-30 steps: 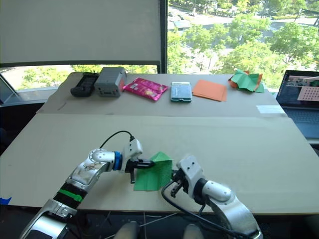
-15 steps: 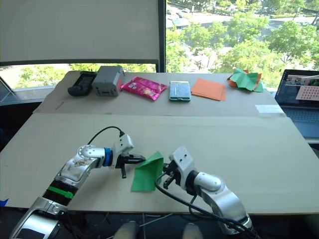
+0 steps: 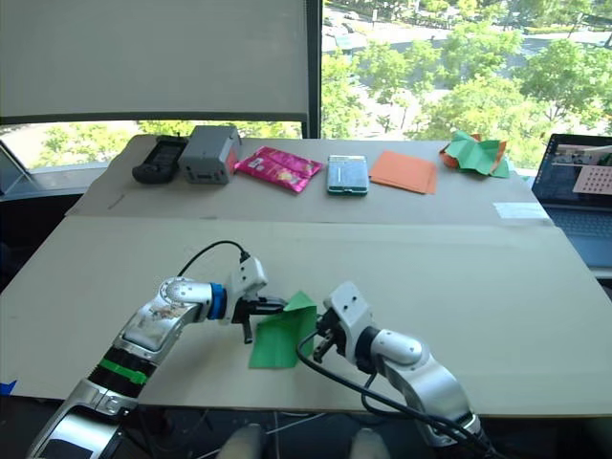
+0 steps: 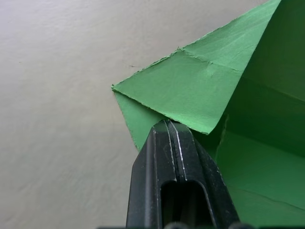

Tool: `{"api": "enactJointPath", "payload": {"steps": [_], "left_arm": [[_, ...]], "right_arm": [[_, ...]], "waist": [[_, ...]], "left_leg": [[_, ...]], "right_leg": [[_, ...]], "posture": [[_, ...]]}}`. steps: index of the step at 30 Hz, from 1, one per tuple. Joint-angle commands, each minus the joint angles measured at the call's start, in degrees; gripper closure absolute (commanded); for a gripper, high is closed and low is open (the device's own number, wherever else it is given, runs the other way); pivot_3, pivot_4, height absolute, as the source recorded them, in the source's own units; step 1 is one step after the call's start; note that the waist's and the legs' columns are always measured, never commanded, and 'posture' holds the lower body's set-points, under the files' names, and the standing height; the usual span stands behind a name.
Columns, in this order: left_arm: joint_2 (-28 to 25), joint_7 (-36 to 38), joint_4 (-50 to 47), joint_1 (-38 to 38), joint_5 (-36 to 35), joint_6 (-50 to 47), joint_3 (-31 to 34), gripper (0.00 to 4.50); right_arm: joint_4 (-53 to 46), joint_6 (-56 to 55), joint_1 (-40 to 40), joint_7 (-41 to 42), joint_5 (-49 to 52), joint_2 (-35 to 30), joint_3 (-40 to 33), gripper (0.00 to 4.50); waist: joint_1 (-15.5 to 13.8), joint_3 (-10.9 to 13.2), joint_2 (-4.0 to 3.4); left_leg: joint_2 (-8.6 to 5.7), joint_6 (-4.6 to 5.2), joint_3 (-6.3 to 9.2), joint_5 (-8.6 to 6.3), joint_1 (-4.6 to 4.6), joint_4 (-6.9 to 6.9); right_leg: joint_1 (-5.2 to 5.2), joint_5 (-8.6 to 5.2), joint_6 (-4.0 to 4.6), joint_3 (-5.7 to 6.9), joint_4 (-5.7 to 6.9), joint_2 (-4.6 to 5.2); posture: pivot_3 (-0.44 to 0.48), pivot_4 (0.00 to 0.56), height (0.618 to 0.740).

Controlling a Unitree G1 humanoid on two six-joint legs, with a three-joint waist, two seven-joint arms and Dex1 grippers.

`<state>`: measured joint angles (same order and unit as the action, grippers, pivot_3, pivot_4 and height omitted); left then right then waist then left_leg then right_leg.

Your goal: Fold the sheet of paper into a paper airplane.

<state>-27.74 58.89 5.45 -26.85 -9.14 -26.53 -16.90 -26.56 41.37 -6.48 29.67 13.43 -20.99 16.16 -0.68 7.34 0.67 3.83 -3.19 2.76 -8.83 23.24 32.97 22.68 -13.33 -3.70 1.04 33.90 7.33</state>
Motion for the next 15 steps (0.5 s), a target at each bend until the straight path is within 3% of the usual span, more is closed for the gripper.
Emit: {"api": "enactJointPath", "payload": {"steps": [1, 15], "left_arm": [[0.4, -0.1, -0.22, -0.24, 0.26, 0.66, -0.26, 4.49], [0.98, 0.24, 0.9, -0.11, 0.75, 1.07, -1.65, 4.49]], "right_arm": [[-1.23, -0.72, -1.56, -0.16, -0.67, -0.08, 0.76, 4.5], [0.97, -0.23, -7.65, -1.88, -3.41, 2.3, 4.58, 4.5]], "waist": [[0.01, 0.0, 0.0], [-0.04, 0.01, 0.03]], "left_leg": [[0.0, 0.0, 0.01, 0.0, -0.01, 0.0], [-0.01, 0.01, 0.03, 0.01, 0.02, 0.01]], "right_leg": [[0.04, -0.01, 0.01, 0.0, 0.06, 0.0], [0.06, -0.01, 0.02, 0.0, 0.14, -0.01]], "posture": [[0.0, 0.15, 0.706], [0.0, 0.15, 0.706]]}}
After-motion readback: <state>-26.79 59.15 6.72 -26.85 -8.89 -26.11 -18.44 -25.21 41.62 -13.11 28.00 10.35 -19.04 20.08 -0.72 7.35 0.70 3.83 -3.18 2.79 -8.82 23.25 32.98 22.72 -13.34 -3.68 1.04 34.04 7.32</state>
